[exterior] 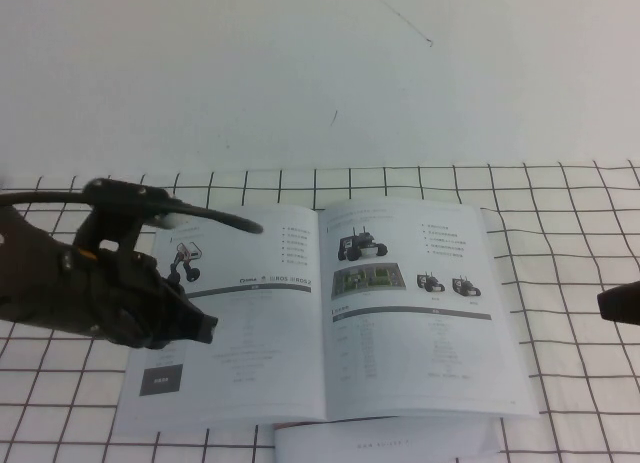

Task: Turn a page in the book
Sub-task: Open the closed book

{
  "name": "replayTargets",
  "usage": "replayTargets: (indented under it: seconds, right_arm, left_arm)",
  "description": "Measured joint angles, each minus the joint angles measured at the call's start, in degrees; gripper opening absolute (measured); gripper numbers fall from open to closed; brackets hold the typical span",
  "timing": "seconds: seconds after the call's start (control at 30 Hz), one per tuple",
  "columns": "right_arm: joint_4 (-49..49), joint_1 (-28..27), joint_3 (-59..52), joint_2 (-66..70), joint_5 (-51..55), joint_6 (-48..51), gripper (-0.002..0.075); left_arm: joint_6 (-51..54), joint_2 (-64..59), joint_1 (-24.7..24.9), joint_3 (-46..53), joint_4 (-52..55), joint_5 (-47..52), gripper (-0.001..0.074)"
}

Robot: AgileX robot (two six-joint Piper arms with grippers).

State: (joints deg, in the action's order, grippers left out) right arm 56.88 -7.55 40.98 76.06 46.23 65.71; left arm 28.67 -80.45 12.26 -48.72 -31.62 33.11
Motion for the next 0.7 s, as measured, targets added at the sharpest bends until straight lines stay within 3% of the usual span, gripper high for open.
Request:
replayTargets:
  seconds: [0.23,0.57,0.7]
  right_arm:
    - [-2.21,2.43,3.65,4.42,0.15,-0.23,-0.0002]
    - [-9.65,19.87,7.10,10.91,-11.50,0.00,-0.0002]
    - [-17.68,22.63,12.30,14.66,-12.00,-3.68,-0.0001]
  left_arm:
    - [-7.40,-7.75,0.75,-0.32,5.26,-6.66,-0.0002]
    - [-19.49,-14.99,0.27,-0.42,15.71,-8.85,-0.0002]
    - [-20.43,-16.01,0.24,-0.42,16.19,-8.77,-0.0002]
